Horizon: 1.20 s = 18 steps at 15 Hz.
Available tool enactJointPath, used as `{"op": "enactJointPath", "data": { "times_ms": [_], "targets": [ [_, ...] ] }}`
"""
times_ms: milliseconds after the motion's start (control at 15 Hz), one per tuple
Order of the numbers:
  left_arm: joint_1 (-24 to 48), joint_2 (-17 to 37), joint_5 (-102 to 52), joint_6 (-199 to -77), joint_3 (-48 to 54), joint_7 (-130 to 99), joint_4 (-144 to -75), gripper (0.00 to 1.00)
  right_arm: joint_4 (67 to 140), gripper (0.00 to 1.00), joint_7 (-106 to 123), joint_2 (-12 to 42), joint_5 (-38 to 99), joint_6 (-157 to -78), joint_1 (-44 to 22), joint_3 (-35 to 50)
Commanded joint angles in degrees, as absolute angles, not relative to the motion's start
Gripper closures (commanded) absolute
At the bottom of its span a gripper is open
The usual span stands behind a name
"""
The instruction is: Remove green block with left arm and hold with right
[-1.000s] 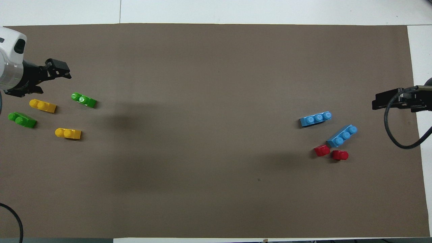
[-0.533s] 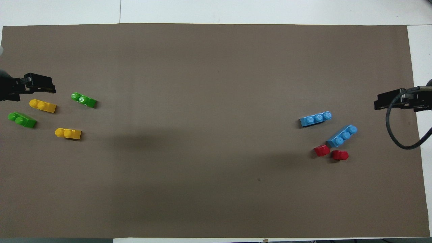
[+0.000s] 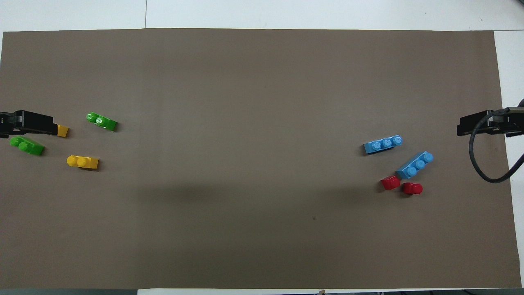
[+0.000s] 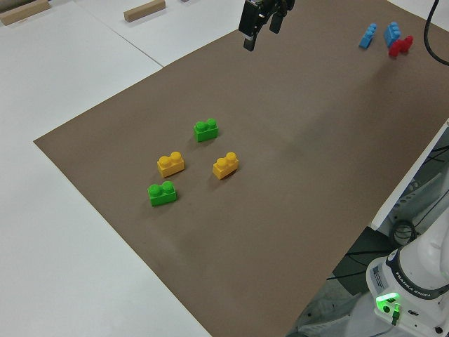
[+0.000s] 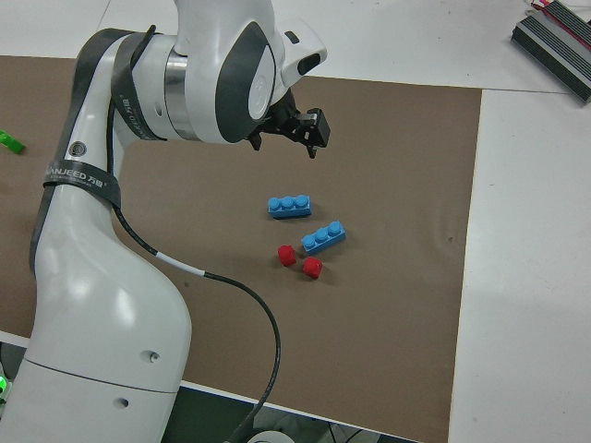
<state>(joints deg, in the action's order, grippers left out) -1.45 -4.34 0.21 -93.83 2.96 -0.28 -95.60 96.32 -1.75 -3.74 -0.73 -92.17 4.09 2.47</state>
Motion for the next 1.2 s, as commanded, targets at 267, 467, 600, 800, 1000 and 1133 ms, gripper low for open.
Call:
{"op": "enactJointPath", "data": {
  "times_ms": [267,467,600,800,1000,1133],
  "targets": [
    [-0.88,-5.62,0.62,-92.46,2.55,0.62,-95.71,0.00,95.71,0.00,2.20,-3.52,-1.85,-90.09,4.66,2.81],
    [-0.88,-5.71,0.53,-92.37,2.55,0.53,-95.80,0.00,95.71,0.00,2.20,-3.52,-1.85,-90.09,4.48,2.81],
    [-0.88,-5.71,0.53,-92.37,2.55,0.53,-95.80,0.00,95.71,0.00,2.11,-3.52,-1.76,-90.09,4.48,2.81],
    [-0.88,-5.71,0.53,-92.37,2.55,0.53,-95.80,0.00,95.71,0.00,2.11,-3.52,-1.67,-90.09,4.57,2.81],
    [-0.88,-5.71,0.53,-92.46,2.55,0.61,-95.80,0.00,95.71,0.00,2.11,-3.52,-1.58,-90.09,4.57,2.81],
    [-0.88,-5.71,0.53,-92.55,2.55,0.62,-95.80,0.00,95.71,0.00,2.11,-3.52,-1.58,-90.00,4.48,2.81]
  ]
}}
